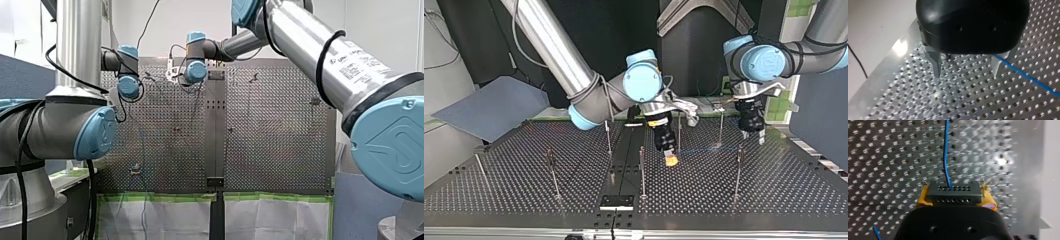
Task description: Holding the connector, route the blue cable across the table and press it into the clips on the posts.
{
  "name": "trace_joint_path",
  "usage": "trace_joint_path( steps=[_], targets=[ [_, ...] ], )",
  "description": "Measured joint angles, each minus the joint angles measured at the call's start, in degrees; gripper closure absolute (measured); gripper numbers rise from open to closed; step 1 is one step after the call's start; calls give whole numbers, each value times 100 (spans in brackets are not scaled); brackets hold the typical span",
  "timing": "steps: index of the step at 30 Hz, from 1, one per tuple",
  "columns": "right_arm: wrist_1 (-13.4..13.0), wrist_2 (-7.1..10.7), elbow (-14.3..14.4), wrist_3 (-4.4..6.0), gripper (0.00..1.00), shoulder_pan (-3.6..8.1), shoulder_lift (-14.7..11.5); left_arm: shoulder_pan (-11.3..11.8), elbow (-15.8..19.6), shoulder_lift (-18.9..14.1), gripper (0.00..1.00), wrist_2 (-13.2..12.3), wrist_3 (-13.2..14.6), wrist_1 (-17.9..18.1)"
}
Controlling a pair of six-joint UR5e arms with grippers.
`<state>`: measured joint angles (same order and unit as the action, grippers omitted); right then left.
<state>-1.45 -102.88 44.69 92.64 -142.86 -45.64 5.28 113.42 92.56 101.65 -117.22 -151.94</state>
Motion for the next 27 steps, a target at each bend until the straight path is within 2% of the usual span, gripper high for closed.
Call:
trace_joint_path(
  steps=[6, 18, 22, 27],
  targets=[
    [7, -7, 37, 14, 100, 25, 98, -90, 17, -152, 0, -201, 53, -333],
    [-3, 9, 39, 44, 100, 83, 119, -194, 235, -799, 0, -263, 177, -1001],
    [2, 23, 38, 51, 100, 105, 119, -241, 258, -1010, 0, -344, 344, -1212],
    [3, 51, 38, 58, 100, 136, 119, -312, 259, -1273, 0, -624, 652, -1322]
  ],
)
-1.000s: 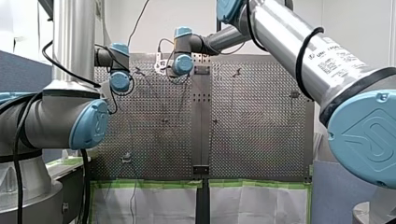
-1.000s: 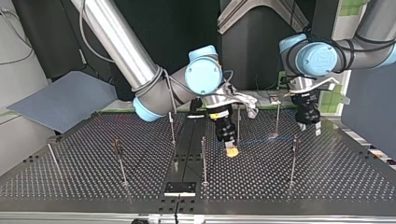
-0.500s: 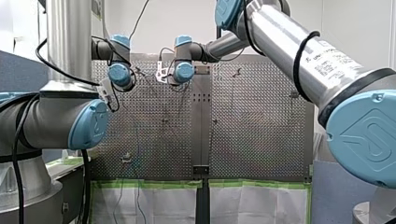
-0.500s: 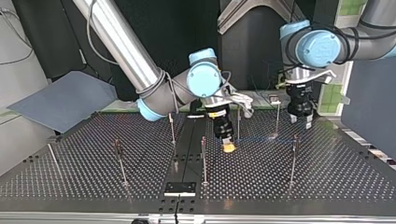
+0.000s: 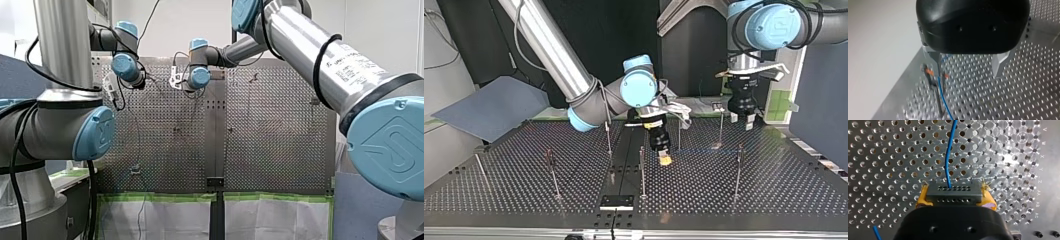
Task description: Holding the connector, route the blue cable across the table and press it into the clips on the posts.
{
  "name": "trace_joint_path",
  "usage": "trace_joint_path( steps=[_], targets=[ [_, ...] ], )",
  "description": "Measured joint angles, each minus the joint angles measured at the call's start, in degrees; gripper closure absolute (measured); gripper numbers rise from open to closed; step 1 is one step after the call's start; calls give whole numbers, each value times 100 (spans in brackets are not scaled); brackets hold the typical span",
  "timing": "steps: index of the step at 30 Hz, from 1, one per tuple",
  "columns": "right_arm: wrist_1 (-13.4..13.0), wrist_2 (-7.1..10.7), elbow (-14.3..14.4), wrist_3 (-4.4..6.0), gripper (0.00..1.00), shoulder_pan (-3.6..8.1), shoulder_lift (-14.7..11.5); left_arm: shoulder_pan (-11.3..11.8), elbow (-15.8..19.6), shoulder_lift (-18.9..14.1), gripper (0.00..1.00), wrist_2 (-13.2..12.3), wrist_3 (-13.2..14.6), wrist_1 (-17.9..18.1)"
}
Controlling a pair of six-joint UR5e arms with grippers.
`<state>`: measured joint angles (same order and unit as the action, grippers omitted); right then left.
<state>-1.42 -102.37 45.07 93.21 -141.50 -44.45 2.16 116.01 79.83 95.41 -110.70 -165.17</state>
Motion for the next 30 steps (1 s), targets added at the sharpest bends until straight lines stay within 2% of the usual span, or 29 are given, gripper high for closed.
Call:
trace_joint_path(
  steps=[6, 12, 18, 25, 30],
  targets=[
    [0, 55, -1, 4, 100, 21, 0, -76, -1, 20, 0, -338, 341, 109],
    [-2, 96, 1, 5, 100, 51, 6, -217, -10, 279, 0, -620, 705, 403],
    [0, 122, 1, 4, 100, 73, 10, -362, -51, 327, 0, -658, 944, 747],
    [-7, 140, 5, 4, 100, 87, 17, -484, -83, 366, 0, -612, 933, 1135],
    [-8, 146, 2, 3, 100, 91, 29, -544, -258, 504, 0, -534, 905, 1365]
  ],
)
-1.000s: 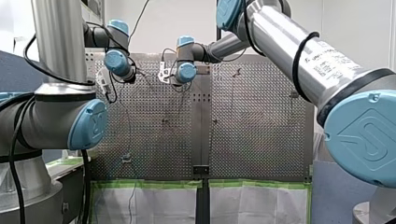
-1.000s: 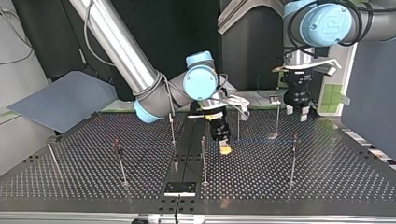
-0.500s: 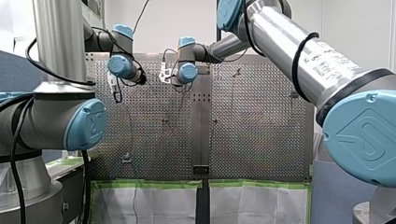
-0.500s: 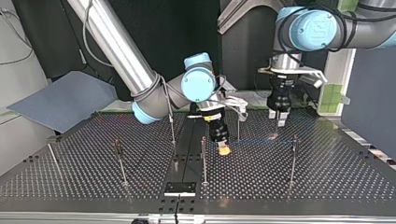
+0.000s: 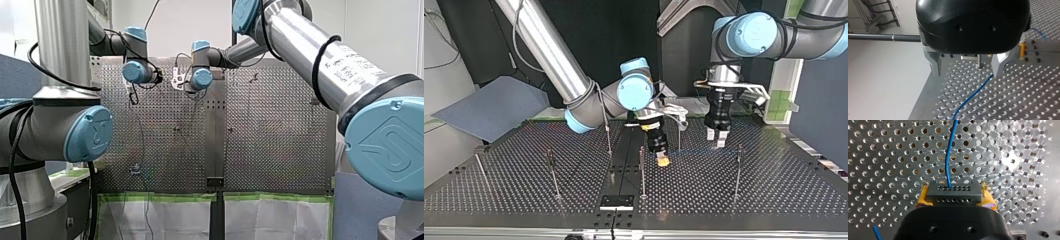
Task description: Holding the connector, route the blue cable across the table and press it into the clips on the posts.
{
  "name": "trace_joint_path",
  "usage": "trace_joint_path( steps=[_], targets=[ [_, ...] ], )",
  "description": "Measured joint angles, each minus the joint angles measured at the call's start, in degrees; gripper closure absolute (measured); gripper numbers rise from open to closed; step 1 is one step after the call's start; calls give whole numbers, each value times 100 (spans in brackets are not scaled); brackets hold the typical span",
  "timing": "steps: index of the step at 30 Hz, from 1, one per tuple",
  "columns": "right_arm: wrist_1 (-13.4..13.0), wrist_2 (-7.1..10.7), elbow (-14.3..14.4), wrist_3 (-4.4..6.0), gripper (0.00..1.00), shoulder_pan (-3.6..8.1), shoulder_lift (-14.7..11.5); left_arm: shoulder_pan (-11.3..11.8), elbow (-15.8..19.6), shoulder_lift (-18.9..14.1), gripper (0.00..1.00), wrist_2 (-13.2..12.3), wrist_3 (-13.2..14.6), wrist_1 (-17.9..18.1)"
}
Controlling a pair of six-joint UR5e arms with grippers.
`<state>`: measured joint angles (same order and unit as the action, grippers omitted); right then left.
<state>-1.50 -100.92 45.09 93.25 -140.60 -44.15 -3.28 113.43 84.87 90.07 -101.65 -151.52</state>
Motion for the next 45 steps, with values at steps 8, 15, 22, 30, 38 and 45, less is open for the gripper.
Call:
trace_joint_path(
  steps=[8, 15, 22, 30, 38, 45],
  targets=[
    [1, 1, 0, 1, 100, -1, 5, -50, -412, 359, 0, 216, 73, -79],
    [6, 8, 1, 0, 100, 4, 16, -32, -688, 712, 0, 397, 174, -27],
    [7, 10, 1, 0, 100, 7, 25, 15, -759, 797, 0, 417, 202, 9],
    [11, 10, 0, -1, 100, 10, 32, 25, -763, 799, 55, 427, 240, 37],
    [25, 9, 0, 2, 100, 10, 33, 27, -762, 800, 100, 564, 242, 16],
    [92, 7, 20, 1, 100, 10, 35, 13, -748, 798, 100, 591, 235, -38]
  ],
)
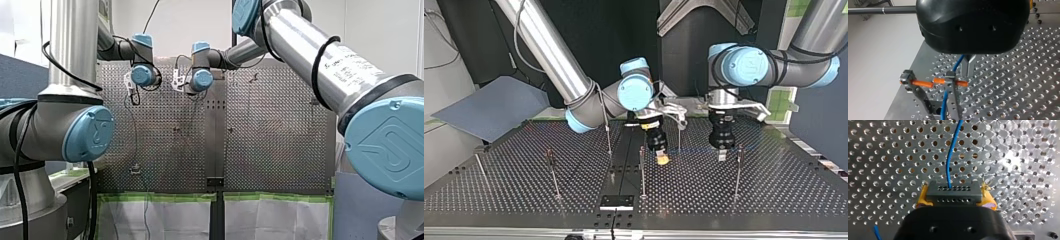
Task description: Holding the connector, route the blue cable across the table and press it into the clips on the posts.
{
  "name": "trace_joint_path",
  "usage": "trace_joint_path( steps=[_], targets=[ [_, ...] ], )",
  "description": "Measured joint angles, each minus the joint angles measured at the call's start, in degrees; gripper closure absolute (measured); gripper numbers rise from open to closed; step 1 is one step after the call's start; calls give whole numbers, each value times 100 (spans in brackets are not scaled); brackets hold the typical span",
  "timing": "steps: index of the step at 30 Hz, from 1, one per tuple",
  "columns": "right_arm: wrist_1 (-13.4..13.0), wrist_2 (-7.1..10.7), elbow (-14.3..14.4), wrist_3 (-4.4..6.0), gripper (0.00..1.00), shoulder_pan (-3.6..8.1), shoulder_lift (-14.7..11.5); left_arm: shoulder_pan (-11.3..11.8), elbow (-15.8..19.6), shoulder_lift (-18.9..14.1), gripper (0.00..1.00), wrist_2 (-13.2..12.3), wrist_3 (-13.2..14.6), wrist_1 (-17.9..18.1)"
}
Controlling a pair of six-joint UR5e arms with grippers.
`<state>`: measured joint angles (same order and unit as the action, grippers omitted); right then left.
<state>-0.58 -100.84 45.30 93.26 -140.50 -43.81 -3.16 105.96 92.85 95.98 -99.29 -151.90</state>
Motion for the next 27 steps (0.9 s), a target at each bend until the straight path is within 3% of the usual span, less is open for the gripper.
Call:
trace_joint_path(
  steps=[10, 20, 27],
  targets=[
    [20, -13, 384, -8, 100, 16, -2, -77, 318, -1, 100, 258, 72, -18],
    [42, -32, 854, -26, 100, 18, -8, -150, 931, 12, 100, 284, 60, 541],
    [56, -49, 1177, -43, 100, 19, -28, -221, 1328, 229, 100, 335, 34, 764]
  ],
)
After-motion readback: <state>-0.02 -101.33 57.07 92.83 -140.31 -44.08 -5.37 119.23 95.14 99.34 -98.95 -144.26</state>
